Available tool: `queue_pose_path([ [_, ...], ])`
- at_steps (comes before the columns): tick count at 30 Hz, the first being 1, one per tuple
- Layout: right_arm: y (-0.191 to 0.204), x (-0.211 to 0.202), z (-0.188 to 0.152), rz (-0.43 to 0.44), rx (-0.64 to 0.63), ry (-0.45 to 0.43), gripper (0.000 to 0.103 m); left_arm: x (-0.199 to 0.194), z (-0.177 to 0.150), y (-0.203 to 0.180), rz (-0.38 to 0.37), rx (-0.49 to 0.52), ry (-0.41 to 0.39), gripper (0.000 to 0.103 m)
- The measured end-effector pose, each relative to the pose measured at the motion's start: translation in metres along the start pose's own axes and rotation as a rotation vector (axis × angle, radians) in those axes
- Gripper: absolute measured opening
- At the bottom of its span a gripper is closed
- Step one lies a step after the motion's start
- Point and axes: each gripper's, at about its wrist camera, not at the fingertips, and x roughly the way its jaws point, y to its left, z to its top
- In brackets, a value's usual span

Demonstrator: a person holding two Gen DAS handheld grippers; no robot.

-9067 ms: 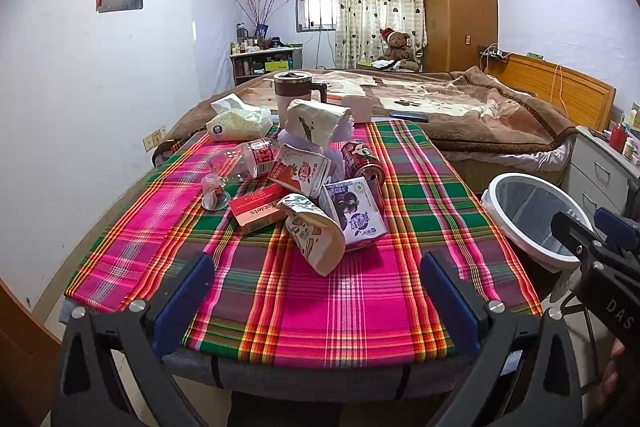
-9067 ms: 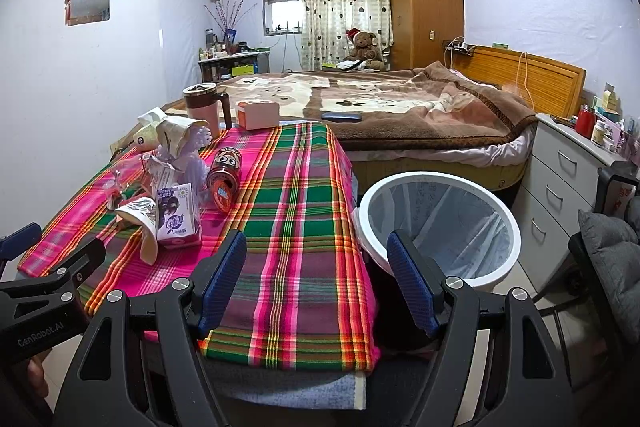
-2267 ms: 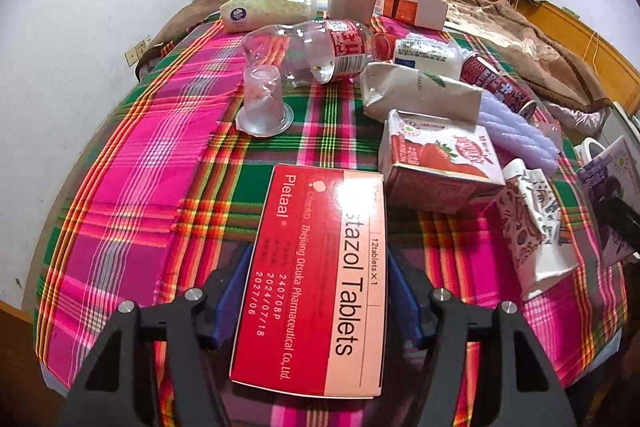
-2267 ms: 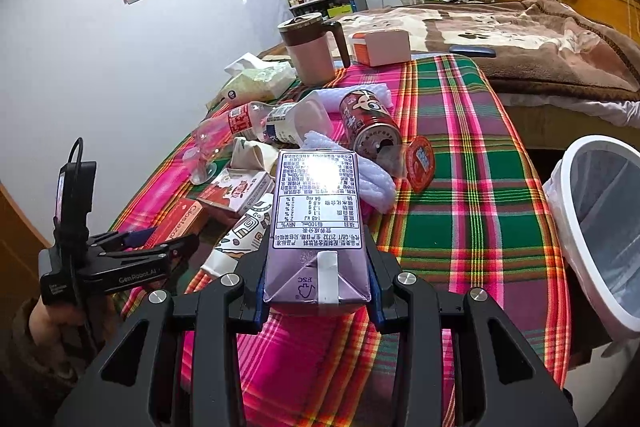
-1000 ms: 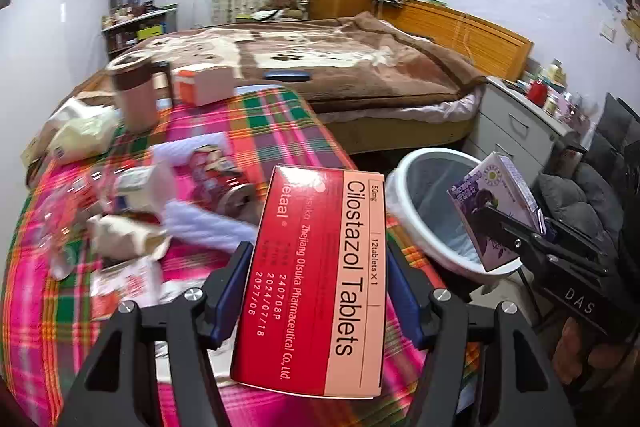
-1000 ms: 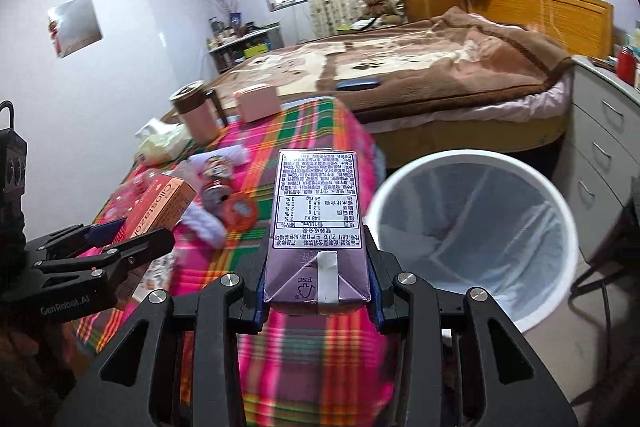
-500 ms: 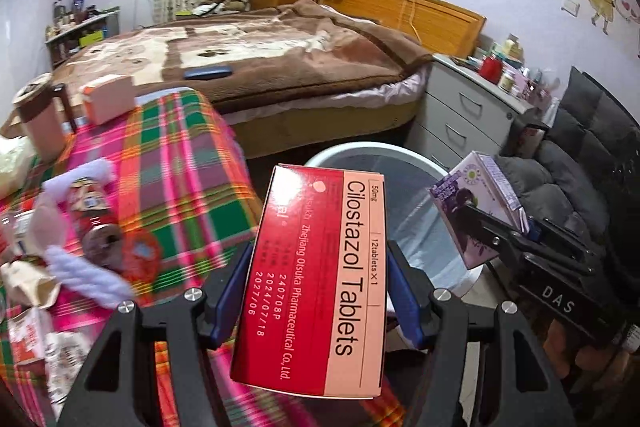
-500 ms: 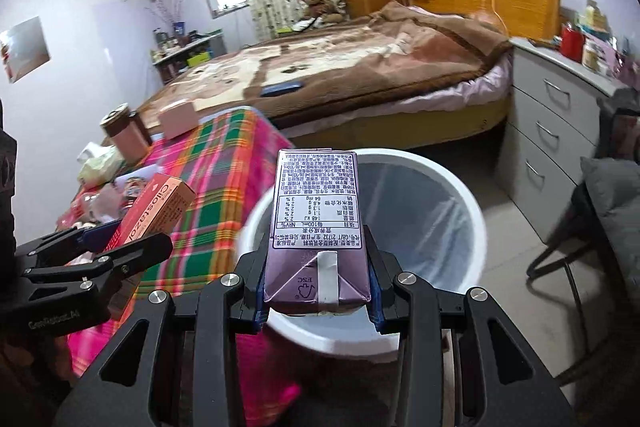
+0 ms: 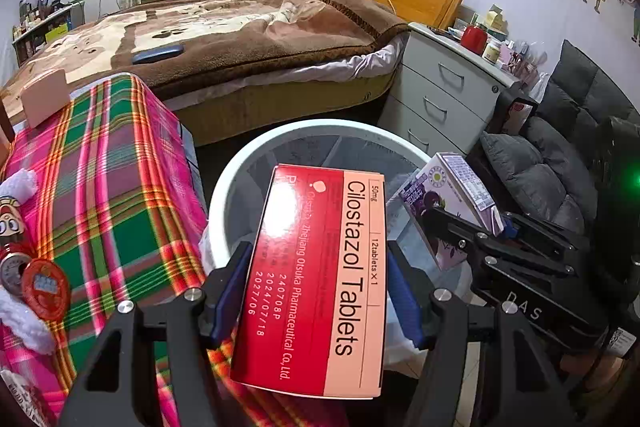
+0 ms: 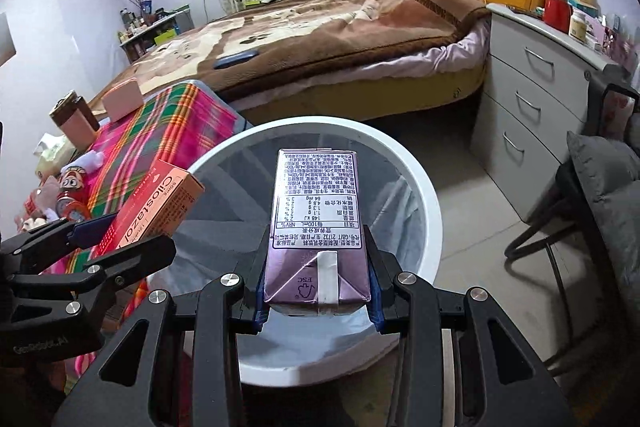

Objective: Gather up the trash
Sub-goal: 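Carry both items over the wastebasket and open both tools to drop them, then grasp the patterned paper cup with the right tool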

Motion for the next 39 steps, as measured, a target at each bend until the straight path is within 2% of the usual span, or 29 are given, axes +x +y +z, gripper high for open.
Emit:
queue_pose_path([
  [4,-0.005,0.005,0.001,-0.006,0.001,0.023,0.039,0.005,0.001,0.0,-0.01,-0.001,0.008,0.068],
  [6,-0.006,0.005,0.0,-0.013,-0.003,0.014,0.042,0.006,0.0,0.001,-0.004,0.0,0.013,0.073],
  [9,-0.008,0.004,0.001,-0.007,-0.003,-0.006,0.069,0.007,0.0,0.002,0.001,-0.009,0.007,0.075],
  [21,-0.002,-0.009,-0.001,-0.005,0.009,-0.033,0.07,-0.024,-0.012,0.013,0.006,-0.039,-0.038,0.075],
  [27,0.014,-0.023,-0.003,0.016,0.0,-0.066,0.07,-0.052,-0.025,0.033,0.04,-0.085,-0.084,0.075],
  [39,0.064,-0.038,-0.013,0.12,-0.042,-0.109,0.07,-0.115,-0.065,0.085,0.154,-0.172,-0.187,0.075],
])
